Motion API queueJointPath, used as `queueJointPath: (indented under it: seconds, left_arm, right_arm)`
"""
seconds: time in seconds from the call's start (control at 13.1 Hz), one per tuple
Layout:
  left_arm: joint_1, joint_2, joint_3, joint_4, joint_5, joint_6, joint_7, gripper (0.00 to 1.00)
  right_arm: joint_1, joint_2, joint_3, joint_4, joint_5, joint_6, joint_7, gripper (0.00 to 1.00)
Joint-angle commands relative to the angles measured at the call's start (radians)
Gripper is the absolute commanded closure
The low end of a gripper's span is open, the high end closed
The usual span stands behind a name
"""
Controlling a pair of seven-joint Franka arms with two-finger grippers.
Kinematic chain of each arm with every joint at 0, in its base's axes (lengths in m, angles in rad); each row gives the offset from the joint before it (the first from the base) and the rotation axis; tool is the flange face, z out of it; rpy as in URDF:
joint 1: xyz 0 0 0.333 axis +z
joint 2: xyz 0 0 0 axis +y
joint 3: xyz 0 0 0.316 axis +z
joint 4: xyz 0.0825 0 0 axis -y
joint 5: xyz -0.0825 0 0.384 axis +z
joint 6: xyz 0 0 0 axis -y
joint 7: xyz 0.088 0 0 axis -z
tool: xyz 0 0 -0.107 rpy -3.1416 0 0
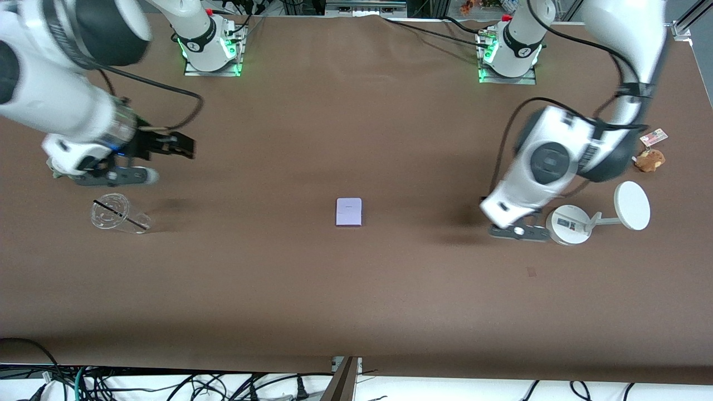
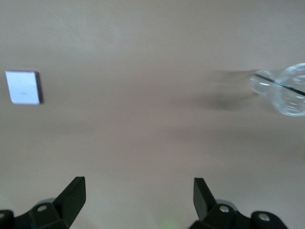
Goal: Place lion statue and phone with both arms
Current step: 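Carry the lion toward the mirror while the right gripper grasps the phone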
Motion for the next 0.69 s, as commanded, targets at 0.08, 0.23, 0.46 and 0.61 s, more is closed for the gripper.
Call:
queueJointPath:
  seconds: [0.08, 0.23, 0.46, 0.61]
  left_arm:
    - [0.117, 0.03, -0.015, -0.032, -0.053, -0.003, 0.302, 1.0]
    - [0.127, 0.056, -0.015, -0.051, -0.049, 0.028, 0.328, 1.0]
    - [0.156, 0.1, -0.013, -0.119, -0.03, 0.199, 0.365, 1.0]
    - [0.172, 0.123, -0.013, -0.129, -0.03, 0.245, 0.42, 1.0]
  right_arm:
    - [0.143, 0.106, -0.008, 0.016, 0.001, 0.132, 0.195, 0.0]
    - [0.193, 0.183, -0.008, 0.018, 0.009, 0.21, 0.255, 0.0]
    - [0.263, 0.311, -0.008, 0.021, 0.012, 0.402, 0.355, 0.0]
    - [0.302, 0.39, -0.008, 0.021, 0.012, 0.538, 0.396, 0.0]
